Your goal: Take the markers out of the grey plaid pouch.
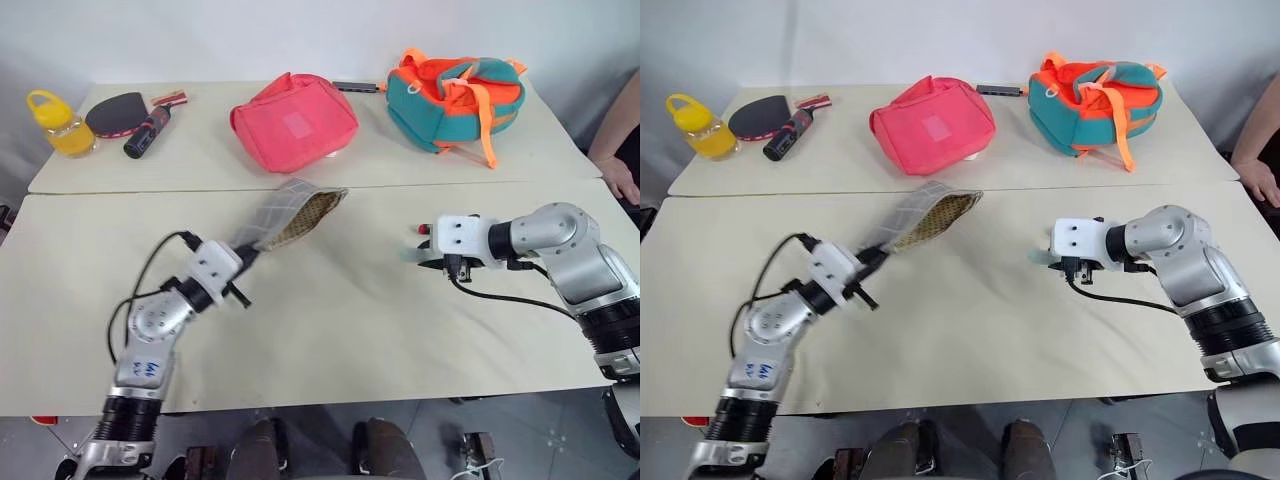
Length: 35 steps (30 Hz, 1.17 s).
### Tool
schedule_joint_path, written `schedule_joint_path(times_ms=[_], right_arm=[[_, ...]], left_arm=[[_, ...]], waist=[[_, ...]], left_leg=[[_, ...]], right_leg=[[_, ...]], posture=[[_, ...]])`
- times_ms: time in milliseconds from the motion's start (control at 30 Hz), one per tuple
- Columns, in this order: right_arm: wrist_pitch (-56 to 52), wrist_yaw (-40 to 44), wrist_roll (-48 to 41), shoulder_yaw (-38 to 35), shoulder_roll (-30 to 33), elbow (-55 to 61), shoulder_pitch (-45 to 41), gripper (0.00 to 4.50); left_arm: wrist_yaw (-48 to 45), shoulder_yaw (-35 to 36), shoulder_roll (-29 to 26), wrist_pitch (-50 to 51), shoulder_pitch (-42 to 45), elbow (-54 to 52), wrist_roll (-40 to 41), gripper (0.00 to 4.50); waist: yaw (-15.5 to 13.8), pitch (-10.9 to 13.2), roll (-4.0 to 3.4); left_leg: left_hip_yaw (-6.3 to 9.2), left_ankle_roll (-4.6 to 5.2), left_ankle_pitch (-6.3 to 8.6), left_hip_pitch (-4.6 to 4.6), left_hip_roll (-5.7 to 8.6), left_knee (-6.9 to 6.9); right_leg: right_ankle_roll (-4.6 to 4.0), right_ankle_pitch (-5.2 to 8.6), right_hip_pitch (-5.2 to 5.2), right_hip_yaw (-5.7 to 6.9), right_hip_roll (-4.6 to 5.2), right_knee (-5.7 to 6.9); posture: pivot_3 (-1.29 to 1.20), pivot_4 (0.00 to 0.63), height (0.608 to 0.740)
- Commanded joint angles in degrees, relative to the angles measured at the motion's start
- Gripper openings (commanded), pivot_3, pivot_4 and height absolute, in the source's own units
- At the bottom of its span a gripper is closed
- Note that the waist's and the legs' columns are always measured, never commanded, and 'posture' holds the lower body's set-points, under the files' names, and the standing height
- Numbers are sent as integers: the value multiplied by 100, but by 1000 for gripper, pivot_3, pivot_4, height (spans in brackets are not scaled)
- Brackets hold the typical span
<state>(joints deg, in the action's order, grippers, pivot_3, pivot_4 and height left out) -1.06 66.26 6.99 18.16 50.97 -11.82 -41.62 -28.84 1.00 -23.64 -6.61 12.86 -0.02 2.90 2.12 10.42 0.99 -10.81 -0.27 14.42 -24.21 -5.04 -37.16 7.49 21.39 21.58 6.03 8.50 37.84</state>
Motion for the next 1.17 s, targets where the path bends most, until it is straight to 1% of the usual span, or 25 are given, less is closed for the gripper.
schedule_joint_path(times_ms=[33, 67, 100, 133, 167, 200, 267, 400, 433, 500, 567, 600, 667, 767, 833, 867, 967, 1067, 1167], right_arm=[[500, -228, 359, 90, -66, -239, 173, 1033], [465, -226, 296, 42, -139, -254, 203, 1033], [389, -211, 199, -26, -212, -250, 223, 1033], [324, -200, 129, -86, -262, -242, 237, 1383], [325, -180, 104, -115, -283, -236, 259, 1747], [351, -183, 87, -153, -308, -235, 284, 2001], [245, -140, -67, -269, -378, -186, 353, 2688], [-210, -89, -877, -815, -678, 131, 549, 4027], [-303, -104, -1107, -973, -769, 240, 609, 4436], [-841, -331, -1908, -1521, -1164, 536, 744, 4500], [-1334, -572, -2636, -2080, -1496, 773, 1024, 4500], [-1380, -685, -2674, -2197, -1535, 887, 1261, 4500], [-1203, -673, -2632, -2215, -1507, 1227, 1752, 4500], [-955, -1133, -2736, -2522, -1822, 1478, 2293, 4500], [-724, -1302, -2787, -2739, -1952, 1582, 2750, 4500], [-442, -1414, -2702, -2863, -1993, 1547, 2974, 4500], [53, -1542, -2576, -3029, -1990, 1418, 3379, 4500], [167, -1490, -2648, -3058, -1941, 1338, 3586, 4500], [326, -1417, -2597, -2946, -1943, 1118, 3540, 4500]], left_arm=[[95, 9, 74, 99, -107, -394, 70, 0], [59, 9, 101, 138, -134, -416, 138, 0], [49, 11, 103, 172, -153, -438, 152, 253], [-3, 9, 96, 212, -174, -464, 206, 528], [-38, 15, 89, 242, -201, -523, 258, 703], [-43, 28, 80, 268, -219, -579, 282, 1004], [-75, 75, 73, 358, -258, -727, 394, 1644], [-305, 226, 27, 819, -472, -1316, 992, 2899], [-375, 263, 5, 955, -568, -1494, 1172, 3253], [-452, 414, -57, 1270, -833, -1890, 1555, 3838], [-469, 723, -95, 1751, -1236, -2349, 2196, 3838], [-436, 885, -136, 1960, -1428, -2526, 2402, 3838], [-342, 1106, -230, 2203, -1708, -2703, 2500, 3838], [-151, 1524, -254, 2378, -2075, -2883, 2667, 3838], [-211, 1822, -318, 2343, -2414, -2958, 2697, 3838], [-220, 1968, -338, 2306, -2570, -2936, 2670, 3838], [-260, 2262, -355, 2129, -2790, -2697, 2594, 3838], [-354, 2477, -388, 1856, -2861, -2308, 2483, 3838], [-526, 2502, -467, 1403, -2819, -1927, 2246, 3838]], waist=[[-6, 0, 0], [-14, 0, 0], [-24, 0, 0], [-29, 0, 0], [-29, 0, 0], [-30, 0, 0], [-37, 0, 0], [-37, 0, 0], [-31, 0, 0], [-20, 0, 0], [-25, 0, 0], [-42, 0, 0], [-74, -1, 2], [-94, -1, 2], [-75, -1, 3], [-67, -2, 2], [-53, -2, 2], [-32, -2, 3], [-21, -2, 3]], left_leg=[[0, 0, 0, 2, -1, -4], [2, 1, 0, 3, -1, -8], [6, 1, 0, 4, -1, -10], [11, 2, 0, 5, -1, -12], [13, 2, 1, 5, -1, -12], [13, 3, 1, 5, -1, -11], [15, 3, 1, 5, -2, -9], [19, 3, 1, 4, -1, -7], [19, 3, 1, 4, -1, -7], [20, 3, 1, 5, -2, -2], [24, 3, 1, 4, -3, -3], [29, 3, 1, 4, -4, -3], [34, 5, 2, 3, 0, -4], [51, 9, 6, 2, 10, -4], [49, 9, 5, -1, 11, -5], [50, 9, 6, 0, 11, -5], [50, 7, 5, 3, 10, -4], [48, 5, 3, 7, 8, -4], [46, 4, 3, 7, 7, -4]], right_leg=[[0, 0, -3, -1, 0, 3], [0, 0, -5, -2, 1, 4], [0, 0, -7, -4, 2, 3], [0, 0, -8, -5, 2, 3], [-1, 0, -8, -5, 2, 3], [-1, 0, -8, -5, 2, 4], [-1, 0, -8, -4, 2, 3], [-1, 0, -9, -4, 2, 2], [-1, 0, -9, -3, 2, 2], [-1, 0, -8, -5, 2, 2], [-1, 0, -8, -5, 0, 3], [-1, 0, -10, -4, 1, 4], [-1, 0, -14, -2, 3, 0], [-1, 0, -28, 8, 8, -13], [-1, 0, -27, 6, 7, -13], [-1, 0, -28, 7, 6, -12], [-2, 0, -27, 7, 5, -11], [-5, 2, -28, 5, 2, -10], [-7, 3, -26, 4, 0, -8]], posture=[[0, 150, 740], [0, 150, 740], [0, 150, 740], [0, 150, 740], [0, 150, 740], [0, 150, 740], [0, 150, 740], [0, 150, 740], [0, 150, 740], [0, 150, 740], [0, 150, 740], [0, 150, 740], [0, 150, 740], [0, 150, 740], [0, 150, 740], [0, 150, 740], [0, 150, 740], [0, 150, 740], [0, 150, 740]])
